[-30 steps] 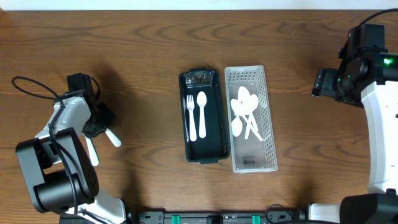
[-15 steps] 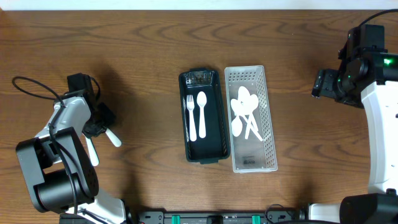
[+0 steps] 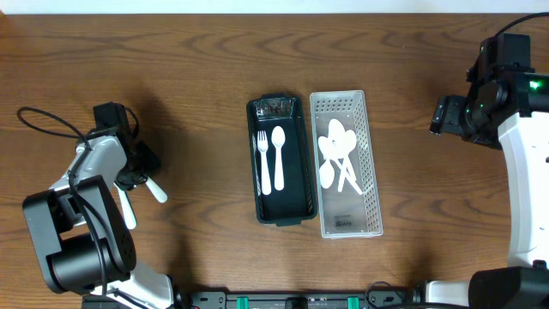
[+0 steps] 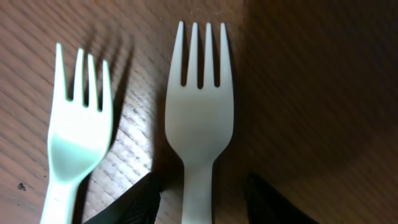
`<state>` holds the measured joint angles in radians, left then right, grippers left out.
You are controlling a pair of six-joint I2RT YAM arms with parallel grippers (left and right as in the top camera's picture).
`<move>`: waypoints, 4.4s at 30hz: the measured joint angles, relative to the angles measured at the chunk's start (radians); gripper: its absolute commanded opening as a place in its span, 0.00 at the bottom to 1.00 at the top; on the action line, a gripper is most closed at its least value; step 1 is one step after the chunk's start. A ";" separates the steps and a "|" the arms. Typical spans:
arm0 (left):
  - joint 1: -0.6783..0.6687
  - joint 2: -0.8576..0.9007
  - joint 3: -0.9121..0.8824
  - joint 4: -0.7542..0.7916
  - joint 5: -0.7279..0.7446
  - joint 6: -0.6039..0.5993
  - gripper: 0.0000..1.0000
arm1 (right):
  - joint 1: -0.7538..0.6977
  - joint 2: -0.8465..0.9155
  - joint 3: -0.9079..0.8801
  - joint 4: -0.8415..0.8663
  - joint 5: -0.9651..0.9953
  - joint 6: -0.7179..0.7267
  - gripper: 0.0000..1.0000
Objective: Pack container
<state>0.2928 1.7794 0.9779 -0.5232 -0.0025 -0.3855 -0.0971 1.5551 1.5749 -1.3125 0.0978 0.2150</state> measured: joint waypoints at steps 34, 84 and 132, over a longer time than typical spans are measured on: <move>0.000 0.016 -0.010 0.158 -0.076 0.023 0.47 | 0.000 0.000 0.000 -0.008 0.000 0.000 0.82; -0.520 -0.299 0.351 -0.312 -0.083 0.007 0.06 | 0.000 0.000 0.000 -0.011 0.000 0.000 0.82; -0.467 -0.237 0.530 -0.364 -0.081 0.071 0.90 | 0.000 0.000 0.000 -0.015 0.000 0.000 0.82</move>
<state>-0.1745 1.5429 1.5078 -0.8871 -0.0834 -0.3145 -0.0971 1.5551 1.5749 -1.3273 0.0982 0.2150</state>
